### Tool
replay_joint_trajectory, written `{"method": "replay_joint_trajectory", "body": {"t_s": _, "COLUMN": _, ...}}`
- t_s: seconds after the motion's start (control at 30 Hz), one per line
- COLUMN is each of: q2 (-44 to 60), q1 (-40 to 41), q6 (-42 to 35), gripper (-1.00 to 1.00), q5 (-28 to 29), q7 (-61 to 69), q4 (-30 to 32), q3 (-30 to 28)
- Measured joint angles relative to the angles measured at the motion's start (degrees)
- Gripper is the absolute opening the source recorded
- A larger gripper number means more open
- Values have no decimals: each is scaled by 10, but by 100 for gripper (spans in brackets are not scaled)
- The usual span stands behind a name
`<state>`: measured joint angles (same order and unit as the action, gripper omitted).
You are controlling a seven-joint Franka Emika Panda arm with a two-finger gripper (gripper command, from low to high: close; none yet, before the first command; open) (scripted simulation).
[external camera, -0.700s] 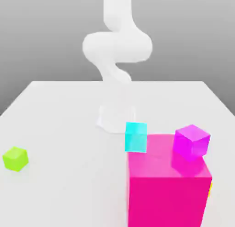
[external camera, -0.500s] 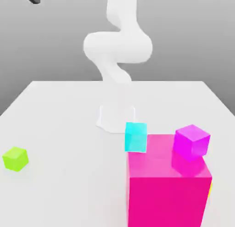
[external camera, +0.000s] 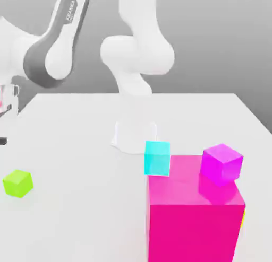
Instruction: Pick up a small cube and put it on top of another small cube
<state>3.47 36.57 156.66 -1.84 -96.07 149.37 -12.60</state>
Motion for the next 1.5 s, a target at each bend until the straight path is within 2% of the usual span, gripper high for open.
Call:
{"method": "replay_joint_trajectory", "body": {"t_s": 0.1, "q2": 64, "q1": 21, "q6": 38, "gripper": 0, "q5": -45, "q7": -9, "q4": 10, "q3": 3}}
{"method": "replay_joint_trajectory", "body": {"t_s": 0.23, "q2": 147, "q1": 56, "q6": 102, "gripper": 0, "q5": -94, "q7": 21, "q4": -3, "q3": 44}}
{"method": "replay_joint_trajectory", "body": {"t_s": 0.27, "q2": 162, "q1": 64, "q6": 114, "gripper": -100, "q5": -100, "q7": 26, "q4": -6, "q3": 53}}
{"method": "replay_joint_trajectory", "body": {"t_s": 0.5, "q2": 164, "q1": 66, "q6": 116, "gripper": -100, "q5": -99, "q7": 25, "q4": -7, "q3": 55}}
{"method": "replay_joint_trajectory", "body": {"t_s": 0.7, "q2": 54, "q1": 37, "q6": 27, "gripper": -100, "q5": -31, "q7": -26, "q4": 11, "q3": 20}}
{"method": "replay_joint_trajectory", "body": {"t_s": 0.83, "q2": -1, "q1": -53, "q6": -65, "gripper": -100, "q5": -13, "q7": -36, "q4": -30, "q3": 79}}
{"method": "replay_joint_trajectory", "body": {"t_s": 1.07, "q2": -85, "q1": -231, "q6": -230, "gripper": -100, "q5": -15, "q7": -29, "q4": -117, "q3": 166}}
{"method": "replay_joint_trajectory", "body": {"t_s": 1.2, "q2": -126, "q1": -298, "q6": -312, "gripper": -100, "q5": -19, "q7": -24, "q4": -158, "q3": 221}}
{"method": "replay_joint_trajectory", "body": {"t_s": 1.33, "q2": -151, "q1": -356, "q6": -365, "gripper": -100, "q5": -25, "q7": -20, "q4": -184, "q3": 280}}
{"method": "replay_joint_trajectory", "body": {"t_s": 1.4, "q2": -138, "q1": -373, "q6": -341, "gripper": -100, "q5": -21, "q7": -22, "q4": -170, "q3": 299}}
{"method": "replay_joint_trajectory", "body": {"t_s": 1.43, "q2": -130, "q1": -377, "q6": -321, "gripper": 100, "q5": -19, "q7": -24, "q4": -158, "q3": 302}}
{"method": "replay_joint_trajectory", "body": {"t_s": 1.5, "q2": -130, "q1": -377, "q6": -321, "gripper": 100, "q5": -19, "q7": -24, "q4": -158, "q3": 302}}
